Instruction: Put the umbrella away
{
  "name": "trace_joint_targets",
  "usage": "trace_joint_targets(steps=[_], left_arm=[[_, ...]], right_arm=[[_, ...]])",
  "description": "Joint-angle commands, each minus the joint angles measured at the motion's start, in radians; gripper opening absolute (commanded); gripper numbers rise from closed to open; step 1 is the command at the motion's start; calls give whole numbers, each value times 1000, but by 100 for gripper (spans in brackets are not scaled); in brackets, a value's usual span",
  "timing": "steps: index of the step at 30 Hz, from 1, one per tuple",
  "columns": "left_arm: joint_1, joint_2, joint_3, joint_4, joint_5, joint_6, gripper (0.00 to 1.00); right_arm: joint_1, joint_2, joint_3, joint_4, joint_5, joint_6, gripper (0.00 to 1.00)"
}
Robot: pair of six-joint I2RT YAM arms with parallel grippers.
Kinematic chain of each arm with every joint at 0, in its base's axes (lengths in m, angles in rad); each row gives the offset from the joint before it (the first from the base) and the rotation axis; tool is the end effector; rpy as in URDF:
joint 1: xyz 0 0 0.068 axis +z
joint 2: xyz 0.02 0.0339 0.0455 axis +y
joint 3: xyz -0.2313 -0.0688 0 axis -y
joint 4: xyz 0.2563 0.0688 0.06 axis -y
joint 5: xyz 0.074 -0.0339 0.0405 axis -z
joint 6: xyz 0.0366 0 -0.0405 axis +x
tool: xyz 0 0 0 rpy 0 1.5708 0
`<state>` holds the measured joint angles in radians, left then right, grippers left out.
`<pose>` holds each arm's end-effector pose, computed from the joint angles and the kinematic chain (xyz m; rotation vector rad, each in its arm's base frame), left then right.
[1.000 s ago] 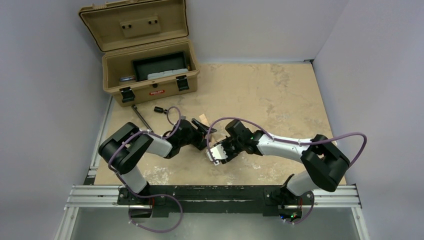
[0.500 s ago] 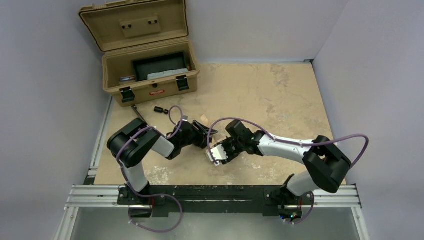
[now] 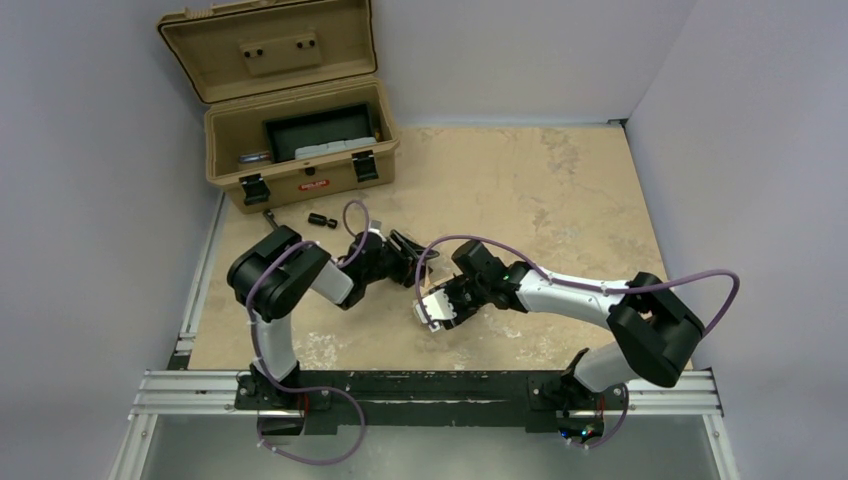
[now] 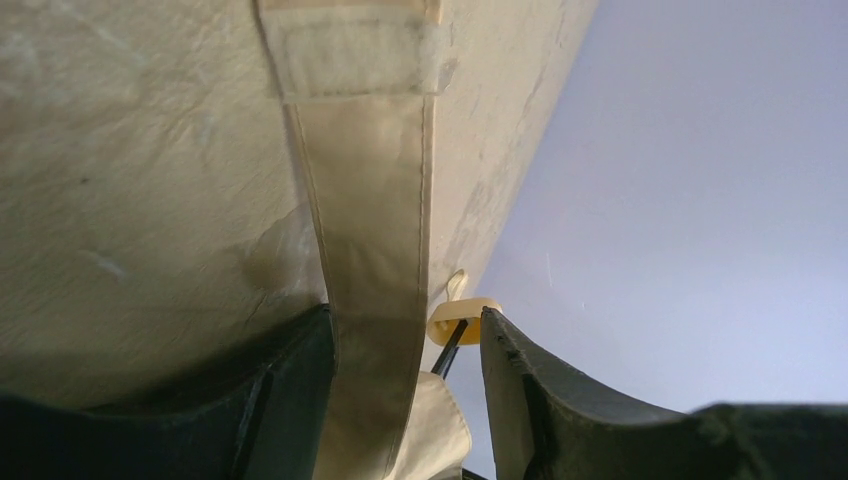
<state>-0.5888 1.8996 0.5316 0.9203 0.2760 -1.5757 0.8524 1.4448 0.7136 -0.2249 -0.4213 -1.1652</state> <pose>0.2469 -0.1769 0.0462 -0.9584 2.2276 -1.4995 0.1755 0.2235 0.1287 -2.1581 1.1629 0.3957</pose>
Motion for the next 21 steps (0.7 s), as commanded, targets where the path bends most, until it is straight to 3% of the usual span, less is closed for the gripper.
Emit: trace_joint_targets(steps=[1, 10, 13, 15, 20, 21], left_arm=[[13, -15, 43, -321, -53, 100, 54], [30, -143, 158, -751, -157, 301, 50], [30, -170, 232, -908, -177, 391, 40], [29, -174, 272, -984, -177, 429, 26], [30, -142, 356, -1048, -143, 486, 1], [30, -136, 364, -1053, -140, 492, 0]], right_arm=[[7, -24, 7, -2, -38, 19, 3], [7, -15, 6, 0, -32, 27, 3], [7, -3, 12, -1, -27, 30, 3], [7, 8, 16, -6, -26, 30, 3], [7, 23, 31, -22, -29, 26, 3], [7, 23, 33, -27, -30, 23, 3]])
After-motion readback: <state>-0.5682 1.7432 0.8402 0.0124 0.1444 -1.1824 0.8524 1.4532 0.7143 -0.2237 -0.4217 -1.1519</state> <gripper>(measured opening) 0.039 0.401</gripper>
